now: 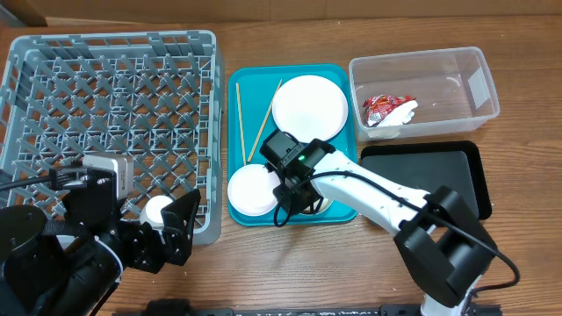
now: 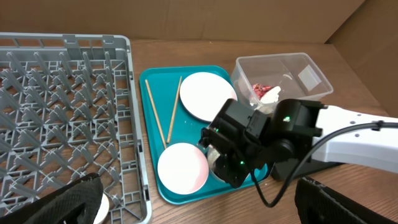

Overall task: Sort waste into correct bins and load items into the dishwasher
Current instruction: 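Grasp the rim of the grey rice bowl with the right gripper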

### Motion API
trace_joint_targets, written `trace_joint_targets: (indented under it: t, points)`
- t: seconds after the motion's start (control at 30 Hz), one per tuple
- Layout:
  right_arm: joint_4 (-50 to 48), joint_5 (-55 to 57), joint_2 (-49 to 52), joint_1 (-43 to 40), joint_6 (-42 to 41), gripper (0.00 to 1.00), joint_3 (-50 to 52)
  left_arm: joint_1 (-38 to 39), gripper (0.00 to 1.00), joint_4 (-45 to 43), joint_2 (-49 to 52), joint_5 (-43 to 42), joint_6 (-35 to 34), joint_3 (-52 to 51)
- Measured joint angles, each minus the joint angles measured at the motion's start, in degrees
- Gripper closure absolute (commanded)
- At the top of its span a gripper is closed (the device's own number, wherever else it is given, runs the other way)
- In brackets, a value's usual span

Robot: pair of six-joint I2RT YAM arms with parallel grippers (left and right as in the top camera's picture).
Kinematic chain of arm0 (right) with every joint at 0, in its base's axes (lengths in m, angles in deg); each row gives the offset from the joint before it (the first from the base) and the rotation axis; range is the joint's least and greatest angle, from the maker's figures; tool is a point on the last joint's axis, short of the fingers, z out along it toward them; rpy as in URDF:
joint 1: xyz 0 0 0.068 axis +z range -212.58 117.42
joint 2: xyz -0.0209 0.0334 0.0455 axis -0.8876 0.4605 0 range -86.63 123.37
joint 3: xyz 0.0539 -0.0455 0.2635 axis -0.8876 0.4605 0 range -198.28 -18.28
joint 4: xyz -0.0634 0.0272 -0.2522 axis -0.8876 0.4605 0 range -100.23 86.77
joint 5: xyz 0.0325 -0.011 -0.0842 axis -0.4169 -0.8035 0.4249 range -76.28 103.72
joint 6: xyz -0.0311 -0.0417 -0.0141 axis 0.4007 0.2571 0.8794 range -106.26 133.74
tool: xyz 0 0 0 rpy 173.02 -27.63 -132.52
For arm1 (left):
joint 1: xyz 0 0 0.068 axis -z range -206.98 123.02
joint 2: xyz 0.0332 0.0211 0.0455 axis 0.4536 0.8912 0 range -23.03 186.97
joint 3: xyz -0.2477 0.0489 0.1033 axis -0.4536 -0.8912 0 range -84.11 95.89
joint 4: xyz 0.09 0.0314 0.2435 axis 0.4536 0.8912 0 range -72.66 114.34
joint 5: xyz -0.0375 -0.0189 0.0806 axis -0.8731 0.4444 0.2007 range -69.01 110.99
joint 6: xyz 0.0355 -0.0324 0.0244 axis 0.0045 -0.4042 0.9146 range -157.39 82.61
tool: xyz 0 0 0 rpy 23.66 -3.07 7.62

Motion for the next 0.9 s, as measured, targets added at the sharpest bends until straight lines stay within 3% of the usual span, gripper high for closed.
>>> trace_joint_targets:
  t: [0.13, 0.33, 0.7, 0.9]
  points:
    - [1.9, 3.2, 0.4, -0.3, -0.9, 0.64, -0.2, 0.0, 0.0, 0.0, 0.0, 0.0, 0.0, 0.0]
    - [2.9, 5.1, 0.2, -3.2, -1.3, 0.64, -0.6, 0.0, 0.0, 0.0, 0.0, 0.0, 0.0, 0.0]
    - [1.7, 4.4, 0.2, -16.8, -1.2, 0.64, -0.6, 0.0, 0.0, 0.0, 0.0, 0.0, 0.0, 0.0]
    - [5.4, 3.9, -0.3, -15.5, -1.3, 0.63, -1.7, 0.0, 0.0, 0.0, 0.0, 0.0, 0.0, 0.0]
